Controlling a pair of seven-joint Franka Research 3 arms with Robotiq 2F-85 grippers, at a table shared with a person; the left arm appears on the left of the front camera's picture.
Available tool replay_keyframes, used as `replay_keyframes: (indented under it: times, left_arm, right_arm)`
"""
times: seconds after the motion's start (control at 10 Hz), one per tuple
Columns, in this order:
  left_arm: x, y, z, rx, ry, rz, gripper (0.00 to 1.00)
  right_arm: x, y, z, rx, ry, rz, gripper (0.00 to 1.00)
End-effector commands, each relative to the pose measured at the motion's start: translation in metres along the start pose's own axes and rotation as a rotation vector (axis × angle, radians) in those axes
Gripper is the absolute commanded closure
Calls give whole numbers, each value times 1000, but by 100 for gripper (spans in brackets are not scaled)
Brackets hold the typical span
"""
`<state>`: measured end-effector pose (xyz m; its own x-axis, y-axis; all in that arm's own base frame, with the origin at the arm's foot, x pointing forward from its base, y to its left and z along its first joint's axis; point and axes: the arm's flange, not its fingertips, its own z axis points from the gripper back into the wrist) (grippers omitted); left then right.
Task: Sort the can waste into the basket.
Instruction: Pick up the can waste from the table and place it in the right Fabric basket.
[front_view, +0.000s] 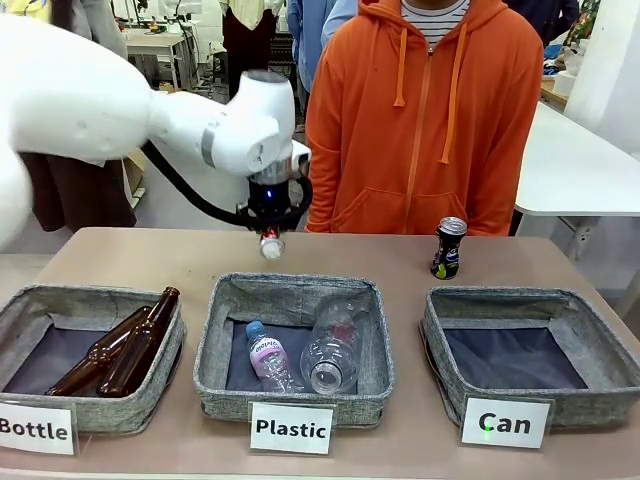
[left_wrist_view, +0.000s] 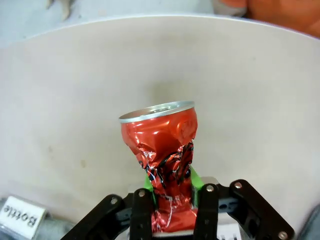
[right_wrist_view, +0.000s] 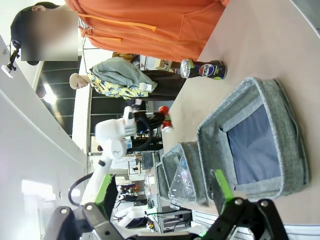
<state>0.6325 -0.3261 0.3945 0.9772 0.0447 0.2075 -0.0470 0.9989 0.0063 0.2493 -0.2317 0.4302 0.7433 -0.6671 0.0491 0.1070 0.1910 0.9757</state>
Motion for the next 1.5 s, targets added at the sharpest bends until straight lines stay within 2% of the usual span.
replay_keyframes:
  times: [0.0,0.1,0.2,0.4,0.7,0.8,0.9,1.0,1.1,1.2,1.4]
  left_arm:
    - [-47,47,74,-86,-2,-88,100]
    - [-66,64,108,-140,0,-163,100]
    - [-91,78,135,-193,14,-291,100]
    - [-145,107,169,-265,48,-747,100]
    - [-196,130,175,-244,27,-1341,100]
    - [-207,142,174,-242,17,-1620,100]
    - [-207,153,171,-239,-12,-1779,100]
    - [-204,166,171,-298,8,-1900,100]
    - [-193,178,170,-297,10,-1862,100]
    - [-211,144,173,-247,78,-1448,100]
    - [-211,144,173,-247,78,-1448,100]
  right_arm:
    - [2,3,-1,29,-12,9,0]
    - [2,3,-1,29,-12,9,0]
    - [2,3,-1,29,-12,9,0]
    - [2,3,-1,29,-12,9,0]
    - [2,3,-1,29,-12,9,0]
    - [2,3,-1,29,-12,9,0]
    - [2,3,-1,29,-12,9,0]
    - [2,3,-1,29,-12,9,0]
    - [2,3,-1,29,-12,9,0]
    - [2,3,-1,29,-12,9,0]
    - [2,3,-1,29,-12,9,0]
